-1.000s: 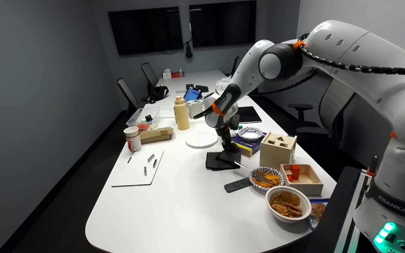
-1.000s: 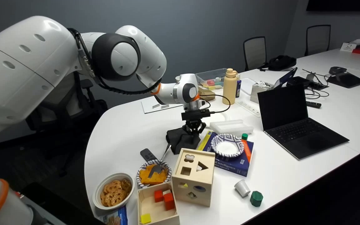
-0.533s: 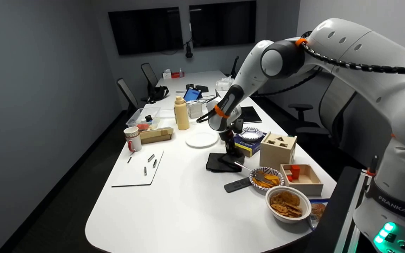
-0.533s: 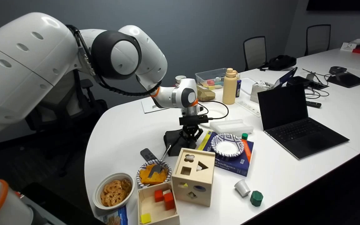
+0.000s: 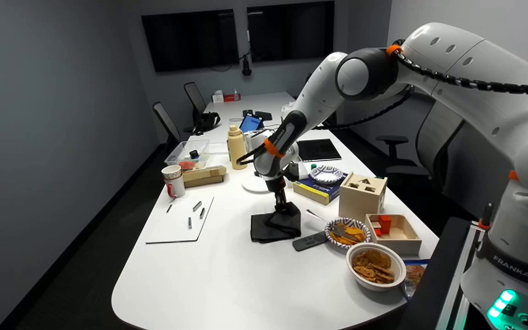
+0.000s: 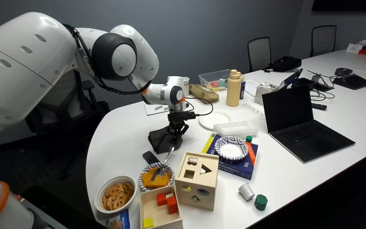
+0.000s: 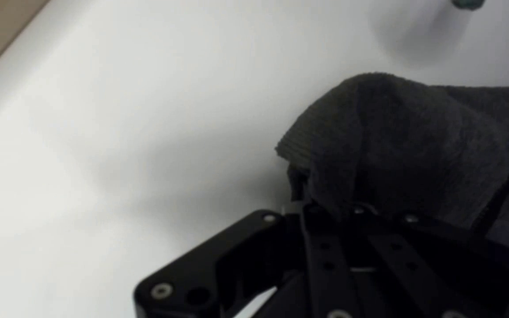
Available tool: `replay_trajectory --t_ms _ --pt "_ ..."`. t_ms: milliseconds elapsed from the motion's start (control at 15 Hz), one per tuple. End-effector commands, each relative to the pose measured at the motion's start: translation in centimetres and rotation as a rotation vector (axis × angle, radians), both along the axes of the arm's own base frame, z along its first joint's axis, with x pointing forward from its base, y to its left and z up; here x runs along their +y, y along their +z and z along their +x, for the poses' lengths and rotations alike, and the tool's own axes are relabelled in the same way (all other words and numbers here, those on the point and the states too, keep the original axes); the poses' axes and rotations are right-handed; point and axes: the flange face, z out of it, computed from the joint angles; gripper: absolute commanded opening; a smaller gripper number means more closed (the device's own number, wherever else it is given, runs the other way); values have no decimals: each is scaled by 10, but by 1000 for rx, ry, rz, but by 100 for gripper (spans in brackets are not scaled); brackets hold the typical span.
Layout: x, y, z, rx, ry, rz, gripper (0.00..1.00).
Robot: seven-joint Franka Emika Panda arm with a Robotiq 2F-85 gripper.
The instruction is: Use the black rag to clean the table
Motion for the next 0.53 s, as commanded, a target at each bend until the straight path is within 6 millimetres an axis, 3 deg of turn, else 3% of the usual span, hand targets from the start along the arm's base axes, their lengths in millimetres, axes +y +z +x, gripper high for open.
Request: replay_trajectory --t_ms 0,200,467 --pt "26 32 -8 11 66 38 1" --pt "53 67 -30 20 137 51 1" --pt "102 106 -73 118 269 185 1"
